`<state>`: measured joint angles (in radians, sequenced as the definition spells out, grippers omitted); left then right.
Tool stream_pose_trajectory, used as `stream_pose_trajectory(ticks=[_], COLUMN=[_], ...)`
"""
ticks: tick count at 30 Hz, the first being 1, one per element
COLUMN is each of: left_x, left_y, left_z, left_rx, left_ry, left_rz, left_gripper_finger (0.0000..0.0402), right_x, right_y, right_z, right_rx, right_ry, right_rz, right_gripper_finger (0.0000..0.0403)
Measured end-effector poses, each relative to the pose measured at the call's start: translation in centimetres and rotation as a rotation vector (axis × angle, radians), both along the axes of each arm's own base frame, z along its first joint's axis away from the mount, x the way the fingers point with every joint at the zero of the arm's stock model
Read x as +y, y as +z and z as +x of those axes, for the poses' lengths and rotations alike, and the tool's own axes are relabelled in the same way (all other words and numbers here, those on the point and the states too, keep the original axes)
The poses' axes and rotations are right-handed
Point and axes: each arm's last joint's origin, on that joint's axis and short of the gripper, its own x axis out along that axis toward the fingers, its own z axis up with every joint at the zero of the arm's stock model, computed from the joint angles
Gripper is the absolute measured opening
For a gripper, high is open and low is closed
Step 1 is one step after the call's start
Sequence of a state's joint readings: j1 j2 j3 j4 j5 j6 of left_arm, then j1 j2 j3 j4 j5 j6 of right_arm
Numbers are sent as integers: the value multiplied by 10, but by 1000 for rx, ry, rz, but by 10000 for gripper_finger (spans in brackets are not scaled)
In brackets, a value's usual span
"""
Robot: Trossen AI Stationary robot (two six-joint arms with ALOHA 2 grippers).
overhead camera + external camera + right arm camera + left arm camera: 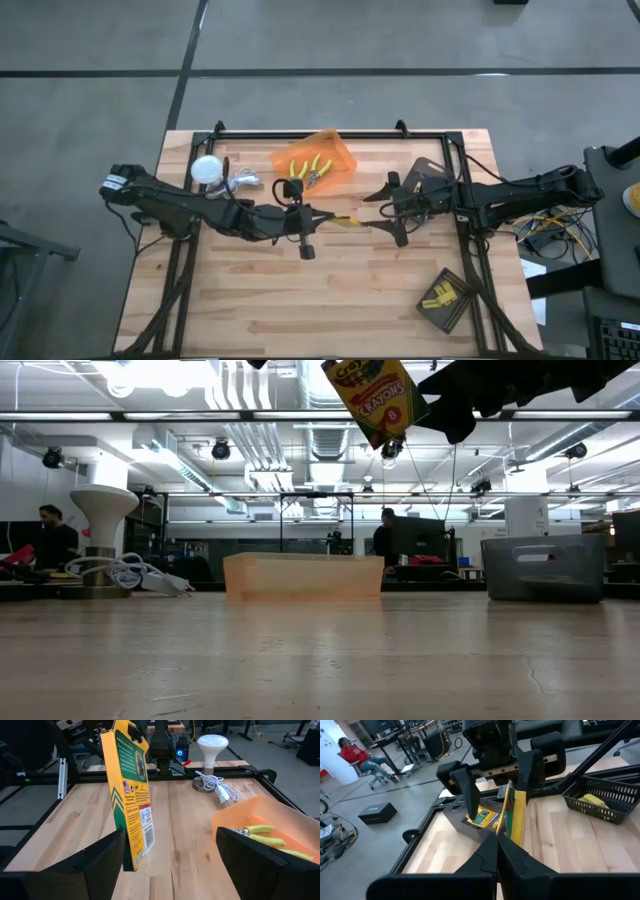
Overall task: Pick & Place School Supplies
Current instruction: Put the crayon box into the light black bin
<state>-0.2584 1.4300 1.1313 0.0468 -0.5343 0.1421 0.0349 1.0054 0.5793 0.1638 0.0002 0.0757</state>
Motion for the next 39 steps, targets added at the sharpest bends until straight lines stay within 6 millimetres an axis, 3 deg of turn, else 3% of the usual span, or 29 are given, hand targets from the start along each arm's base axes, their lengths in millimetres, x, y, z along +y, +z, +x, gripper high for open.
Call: stream_pose_trajectory(ticks=[30,39], left_x=[7,8], left_y=[-7,-7], left_z=[0,0], left_rx=[49,49], left_ry=[33,35], left_rz=[-26,-26], left_gripper_finger=[0,0], right_x=[0,1], right_y=[1,-27], right_z=[3,29], right_rx=[-27,49], right_ry=[-7,3], right_rz=[31,-11], right_gripper_finger=[298,291])
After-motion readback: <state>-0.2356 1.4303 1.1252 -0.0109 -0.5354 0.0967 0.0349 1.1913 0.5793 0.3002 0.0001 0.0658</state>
